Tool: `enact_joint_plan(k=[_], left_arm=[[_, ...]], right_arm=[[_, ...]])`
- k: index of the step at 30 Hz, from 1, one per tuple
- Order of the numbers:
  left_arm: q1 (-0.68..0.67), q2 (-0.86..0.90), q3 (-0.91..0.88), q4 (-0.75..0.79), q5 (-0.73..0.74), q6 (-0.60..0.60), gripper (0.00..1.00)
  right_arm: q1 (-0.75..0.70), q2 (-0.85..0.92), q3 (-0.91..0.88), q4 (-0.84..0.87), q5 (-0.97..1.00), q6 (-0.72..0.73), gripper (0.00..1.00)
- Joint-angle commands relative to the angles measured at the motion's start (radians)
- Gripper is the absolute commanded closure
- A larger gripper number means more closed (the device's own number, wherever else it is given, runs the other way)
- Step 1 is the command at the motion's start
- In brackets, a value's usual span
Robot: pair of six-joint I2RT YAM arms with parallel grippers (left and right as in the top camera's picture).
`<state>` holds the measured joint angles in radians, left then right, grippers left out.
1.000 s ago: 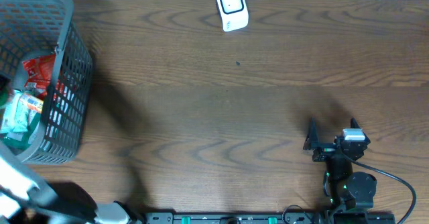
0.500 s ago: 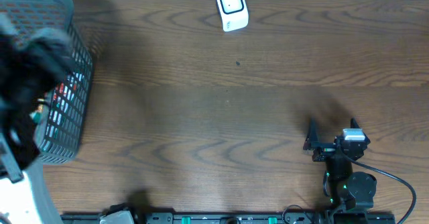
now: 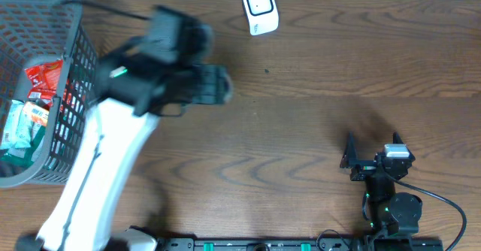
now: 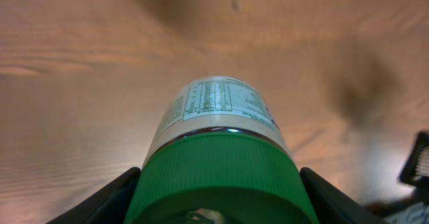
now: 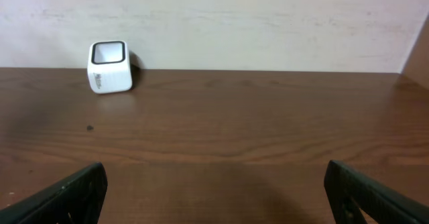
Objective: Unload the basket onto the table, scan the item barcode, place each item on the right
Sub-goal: 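Carry the jar with the left gripper toward the white scanner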
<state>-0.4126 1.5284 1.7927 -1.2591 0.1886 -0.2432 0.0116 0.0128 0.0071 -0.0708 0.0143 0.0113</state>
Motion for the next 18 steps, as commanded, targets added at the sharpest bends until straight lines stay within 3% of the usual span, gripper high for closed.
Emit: enact_joint_plan(k=[1,8,18], left_arm=[[-0.072,0.112,-0.006,-0.005,0.002,-0.005,0.41],[-0.142,0.323,-0.006,0.045,0.002,-0.039,0.41],[-0.167,0.502,-0.006,0.21,-0.043,-0.244,0.42]], right_arm=[[0.001,-0.002,-0.002,-0.004,-0.005,0.01,0.01],[0.001,-0.002,-0.002,-0.004,-0.005,0.01,0.01],[0.001,-0.002,-0.002,-0.004,-0.005,0.01,0.01]])
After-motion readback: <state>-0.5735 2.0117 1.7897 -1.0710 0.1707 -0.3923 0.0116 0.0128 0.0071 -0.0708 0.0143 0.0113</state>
